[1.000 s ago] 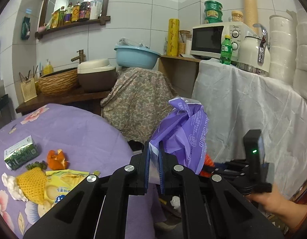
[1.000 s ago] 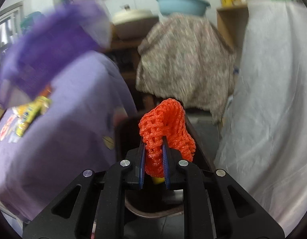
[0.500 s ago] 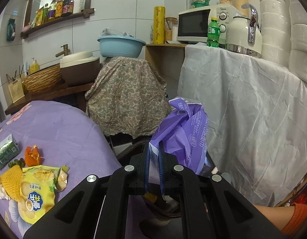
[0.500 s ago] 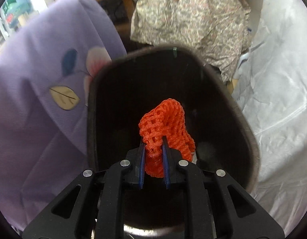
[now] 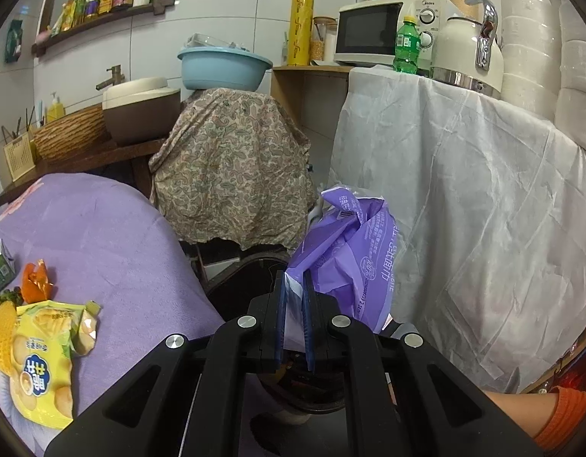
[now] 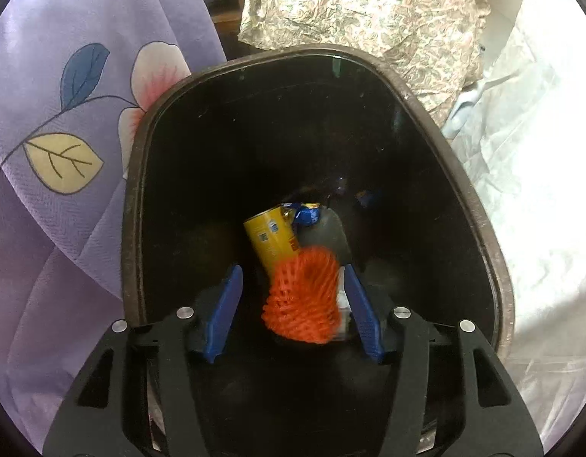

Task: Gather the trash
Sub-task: 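Carry the orange net over the bin and open the right tool, then carry the purple bag over the bin and open the left tool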

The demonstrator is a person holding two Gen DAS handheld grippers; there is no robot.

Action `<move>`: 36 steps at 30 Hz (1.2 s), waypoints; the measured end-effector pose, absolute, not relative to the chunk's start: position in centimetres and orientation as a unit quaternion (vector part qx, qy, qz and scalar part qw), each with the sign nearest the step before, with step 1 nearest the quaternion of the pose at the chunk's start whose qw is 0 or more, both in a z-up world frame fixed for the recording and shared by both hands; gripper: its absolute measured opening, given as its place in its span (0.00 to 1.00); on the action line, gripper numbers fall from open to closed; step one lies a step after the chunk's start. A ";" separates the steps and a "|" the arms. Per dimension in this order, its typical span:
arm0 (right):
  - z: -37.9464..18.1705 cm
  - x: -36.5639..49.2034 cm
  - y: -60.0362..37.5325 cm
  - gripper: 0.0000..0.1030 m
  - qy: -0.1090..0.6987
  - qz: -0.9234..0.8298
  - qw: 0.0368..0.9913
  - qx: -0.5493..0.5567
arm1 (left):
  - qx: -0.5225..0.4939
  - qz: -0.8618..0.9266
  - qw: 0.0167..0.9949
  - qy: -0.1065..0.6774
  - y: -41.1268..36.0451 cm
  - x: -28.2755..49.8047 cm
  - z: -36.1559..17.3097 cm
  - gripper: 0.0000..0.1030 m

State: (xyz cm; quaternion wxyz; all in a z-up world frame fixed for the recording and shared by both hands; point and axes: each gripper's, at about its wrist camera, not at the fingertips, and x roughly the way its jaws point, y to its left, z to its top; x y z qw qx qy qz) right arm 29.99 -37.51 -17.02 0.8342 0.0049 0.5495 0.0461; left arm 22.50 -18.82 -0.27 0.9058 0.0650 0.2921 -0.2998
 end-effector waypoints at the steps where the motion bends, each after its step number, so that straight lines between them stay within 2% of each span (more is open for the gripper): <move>1: -17.0 29.9 -37.6 0.54 0.547 0.047 0.835 0.008 | 0.068 -0.300 0.905 0.293 -19.0 22.5 -0.5 0.09; 11: -14.2 26.5 -38.9 0.55 0.494 0.034 0.868 0.035 | 0.050 -0.288 0.904 0.313 -19.4 24.2 -1.8 0.08; 15: -12.5 23.5 -40.0 0.60 0.465 0.014 0.883 0.057 | 0.052 -0.282 0.900 0.328 -20.4 25.1 -2.9 0.09; 28: -10.6 17.3 -43.2 0.60 0.430 -0.069 0.900 0.026 | 0.091 -0.238 0.874 0.414 -25.2 27.2 -11.0 0.08; 36: -10.8 14.8 -45.1 0.60 0.428 -0.083 0.898 0.068 | 0.113 -0.209 0.860 0.452 -25.8 28.3 -15.3 0.08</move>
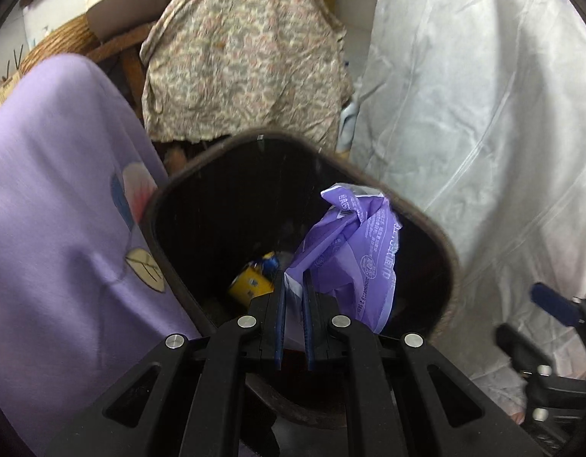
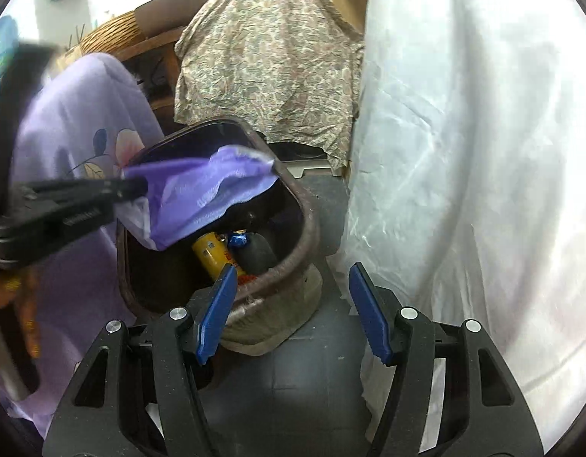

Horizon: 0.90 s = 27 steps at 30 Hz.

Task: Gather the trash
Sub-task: 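Carry the purple bag over the bin and open the left tool, then move both tools back to the table toward the yellow chip bag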

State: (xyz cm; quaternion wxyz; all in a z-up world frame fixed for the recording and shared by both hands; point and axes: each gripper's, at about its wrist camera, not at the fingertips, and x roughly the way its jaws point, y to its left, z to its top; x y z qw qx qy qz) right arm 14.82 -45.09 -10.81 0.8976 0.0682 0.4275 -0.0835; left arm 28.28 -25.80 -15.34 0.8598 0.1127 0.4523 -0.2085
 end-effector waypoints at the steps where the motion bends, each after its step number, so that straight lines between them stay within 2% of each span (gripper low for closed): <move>1: -10.9 14.7 -45.2 0.60 0.428 -0.084 0.897 0.071 | 0.113 -0.206 0.858 0.457 -25.8 28.5 -15.7 0.08; 15: -11.6 13.7 -45.9 0.60 0.435 -0.080 0.891 0.102 | 0.097 -0.175 0.831 0.519 -25.6 30.2 -19.1 0.09; 17: -11.5 13.6 -45.9 0.60 0.434 -0.080 0.891 0.104 | 0.100 -0.183 0.832 0.515 -25.9 29.9 -18.7 0.24; 19: -11.5 13.7 -45.9 0.60 0.434 -0.080 0.891 0.105 | 0.107 -0.188 0.840 0.498 -26.2 29.3 -18.1 0.57; 27: -10.7 13.5 -45.8 0.60 0.421 -0.084 0.898 0.099 | 0.106 -0.211 0.857 0.458 -26.3 27.9 -15.0 0.60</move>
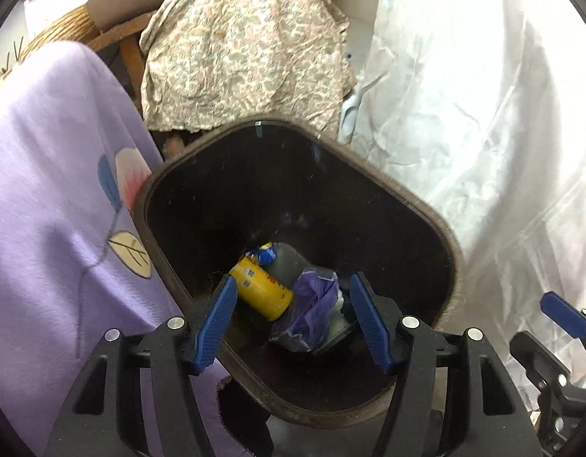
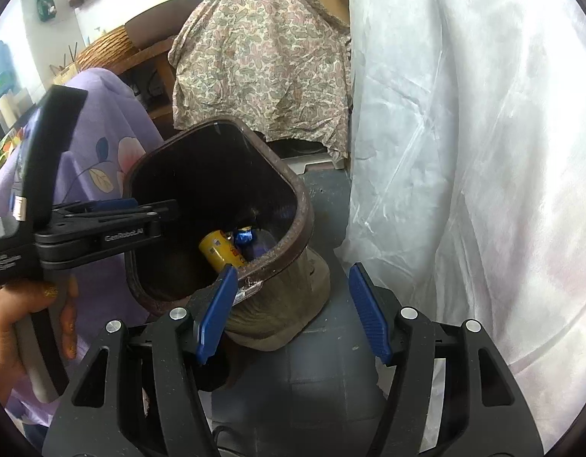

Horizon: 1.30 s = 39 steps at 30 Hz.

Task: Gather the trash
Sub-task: 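Move both tools back to the table toward the yellow chip bag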

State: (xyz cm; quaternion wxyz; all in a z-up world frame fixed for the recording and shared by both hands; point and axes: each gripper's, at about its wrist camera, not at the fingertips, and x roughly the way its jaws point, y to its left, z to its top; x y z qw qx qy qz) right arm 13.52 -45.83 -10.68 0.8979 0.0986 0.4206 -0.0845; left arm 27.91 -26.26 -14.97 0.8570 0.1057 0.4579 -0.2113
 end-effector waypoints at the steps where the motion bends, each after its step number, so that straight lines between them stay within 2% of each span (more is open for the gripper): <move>1: -10.5 13.5 -45.9 0.60 0.419 -0.086 0.898 0.098 | 0.105 -0.213 0.858 0.455 -26.3 27.8 -14.7 0.60; 9: -9.5 13.1 -45.8 0.60 0.409 -0.088 0.903 0.092 | 0.073 -0.269 0.865 0.418 -25.3 25.2 -10.1 0.61; 13: -8.5 13.3 -45.4 0.62 0.398 -0.085 0.909 0.090 | 0.072 -0.294 0.872 0.385 -24.2 22.8 -7.0 0.69; 23: -6.6 13.5 -44.5 0.63 0.389 -0.058 0.914 0.101 | 0.050 -0.298 0.891 0.340 -16.2 18.6 -0.7 0.80; 39: 0.5 15.5 -30.1 0.63 0.351 0.173 0.918 0.067 | 0.040 -0.134 0.934 0.328 0.2 17.8 0.5 0.82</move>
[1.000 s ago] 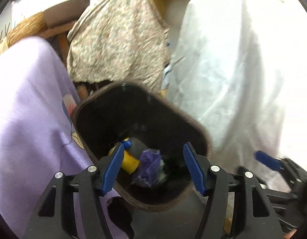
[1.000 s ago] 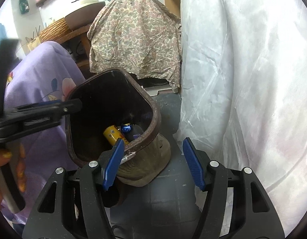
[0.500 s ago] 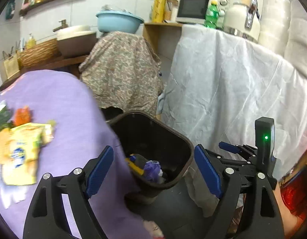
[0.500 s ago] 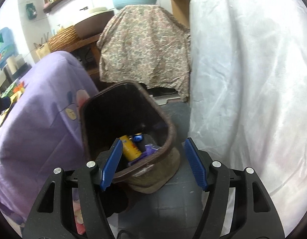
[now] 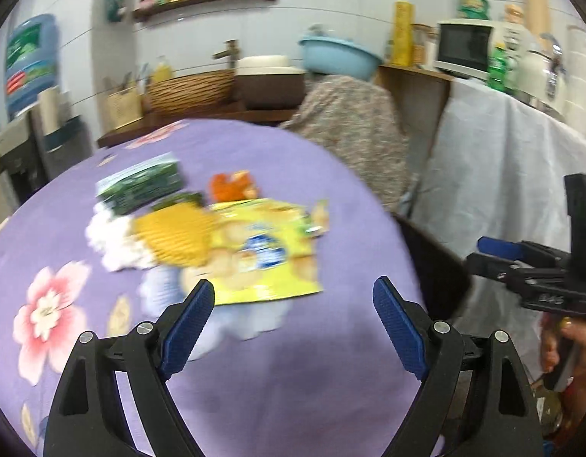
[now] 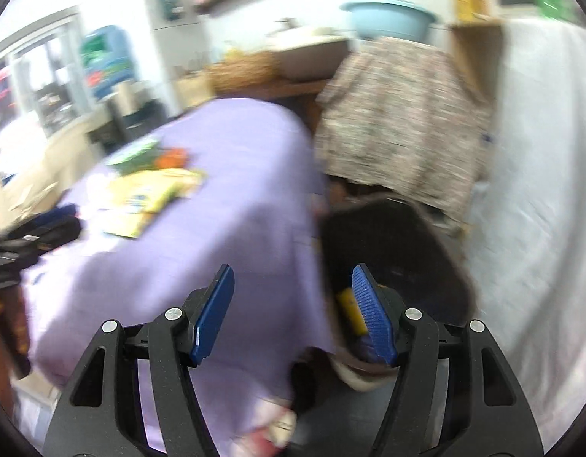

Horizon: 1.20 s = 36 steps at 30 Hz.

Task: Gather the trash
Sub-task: 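Move both tools back to the table toward the yellow chip bag, then grasp the yellow chip bag with the right tool while the left tool grasps the white tissues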

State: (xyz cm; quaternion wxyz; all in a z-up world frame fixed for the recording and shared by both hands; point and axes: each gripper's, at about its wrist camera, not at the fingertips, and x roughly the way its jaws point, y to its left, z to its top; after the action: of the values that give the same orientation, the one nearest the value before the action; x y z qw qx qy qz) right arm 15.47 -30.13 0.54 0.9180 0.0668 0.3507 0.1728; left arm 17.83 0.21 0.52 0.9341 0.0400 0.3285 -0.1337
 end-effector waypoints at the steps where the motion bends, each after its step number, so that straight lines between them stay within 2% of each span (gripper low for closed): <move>1: 0.9 15.7 -28.9 0.63 0.350 0.192 0.914 0.066 | 0.033 -0.122 0.935 0.333 1.4 18.0 0.4 0.82; 12: 2.1 22.4 -19.5 0.62 0.352 0.235 0.906 -0.004 | 0.009 -0.054 0.938 0.343 8.8 18.2 -0.5 0.82; 16: 1.5 25.1 -17.8 0.54 0.371 0.210 0.904 -0.008 | -0.004 -0.043 0.938 0.343 10.2 18.4 -0.4 0.82; 20: 0.6 26.9 -17.3 0.51 0.388 0.186 0.902 -0.006 | 0.001 -0.038 0.938 0.345 10.7 18.6 -0.5 0.82; 27: -0.6 28.4 -16.2 0.33 0.409 0.175 0.896 -0.006 | 0.001 -0.030 0.938 0.346 11.4 18.9 -0.7 0.82; 33: -1.0 28.3 -16.1 0.12 0.407 0.185 0.894 0.006 | 0.005 -0.018 0.938 0.347 12.0 20.1 -0.6 0.82; 36: -0.8 27.8 -16.4 0.07 0.397 0.187 0.898 0.011 | -0.001 -0.014 0.937 0.348 12.5 20.9 -0.7 0.82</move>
State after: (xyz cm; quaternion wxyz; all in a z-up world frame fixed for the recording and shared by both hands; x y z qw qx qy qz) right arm 27.78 -16.40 -0.79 0.8984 0.0108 0.3970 0.1874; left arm 20.91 12.48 -0.70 0.9372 -0.0008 0.3484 -0.0138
